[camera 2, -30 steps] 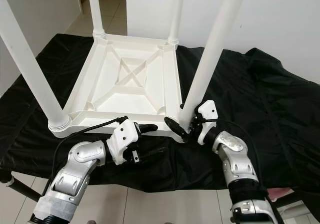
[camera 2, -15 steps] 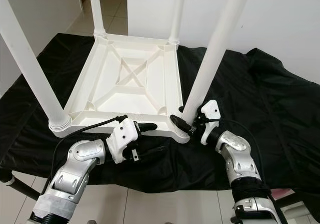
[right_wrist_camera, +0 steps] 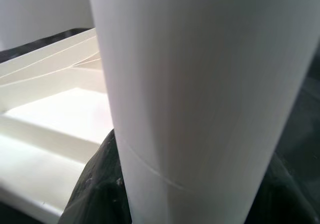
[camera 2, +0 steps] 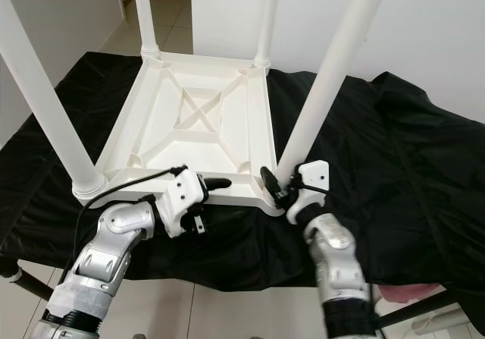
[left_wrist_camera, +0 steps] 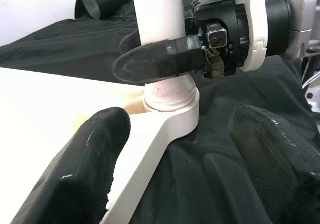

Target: Building children table

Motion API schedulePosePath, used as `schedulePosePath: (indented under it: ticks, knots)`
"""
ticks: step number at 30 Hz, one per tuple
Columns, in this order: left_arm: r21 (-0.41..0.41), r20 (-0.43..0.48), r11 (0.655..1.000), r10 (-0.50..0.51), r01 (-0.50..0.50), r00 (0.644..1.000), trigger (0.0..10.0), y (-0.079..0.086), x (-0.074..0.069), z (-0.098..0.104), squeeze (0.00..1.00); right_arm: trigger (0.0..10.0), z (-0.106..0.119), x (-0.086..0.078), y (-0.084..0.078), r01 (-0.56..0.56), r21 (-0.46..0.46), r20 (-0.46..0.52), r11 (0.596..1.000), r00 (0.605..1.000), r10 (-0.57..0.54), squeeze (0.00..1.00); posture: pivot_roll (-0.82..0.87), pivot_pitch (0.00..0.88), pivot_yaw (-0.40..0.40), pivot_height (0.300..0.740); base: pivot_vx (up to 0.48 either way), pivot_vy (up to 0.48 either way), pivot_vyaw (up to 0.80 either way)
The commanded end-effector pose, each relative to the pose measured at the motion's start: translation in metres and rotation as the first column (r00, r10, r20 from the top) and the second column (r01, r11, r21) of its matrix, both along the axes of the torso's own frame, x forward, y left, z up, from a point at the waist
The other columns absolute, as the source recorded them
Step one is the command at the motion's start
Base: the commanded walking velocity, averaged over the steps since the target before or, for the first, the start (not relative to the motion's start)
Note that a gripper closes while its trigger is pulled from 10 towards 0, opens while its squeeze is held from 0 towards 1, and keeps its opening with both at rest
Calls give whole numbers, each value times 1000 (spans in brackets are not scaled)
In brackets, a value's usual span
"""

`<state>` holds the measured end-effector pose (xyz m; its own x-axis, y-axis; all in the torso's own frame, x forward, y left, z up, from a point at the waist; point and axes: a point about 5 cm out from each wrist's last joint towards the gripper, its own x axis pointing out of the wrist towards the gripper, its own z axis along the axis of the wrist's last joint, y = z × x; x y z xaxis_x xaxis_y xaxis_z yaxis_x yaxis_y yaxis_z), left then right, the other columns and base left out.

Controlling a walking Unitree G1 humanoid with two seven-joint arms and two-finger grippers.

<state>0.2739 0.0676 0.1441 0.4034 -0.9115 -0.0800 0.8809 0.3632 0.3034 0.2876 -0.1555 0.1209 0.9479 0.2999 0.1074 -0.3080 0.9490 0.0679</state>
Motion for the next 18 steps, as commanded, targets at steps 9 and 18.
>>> schedulePosePath:
  ticks: [9,18]
  knots:
    - [-33,41,986,162,-161,986,10000,-1,5,-1,0,10000,0,-6,8,345,65,-66,936,938,-341,0,-11,0,-50,740,0,0,0]
    - [-37,52,985,172,-170,984,10000,-4,4,-2,0,10000,2,-8,15,470,15,-80,883,880,-467,0,-3,0,-59,740,0,0,0]
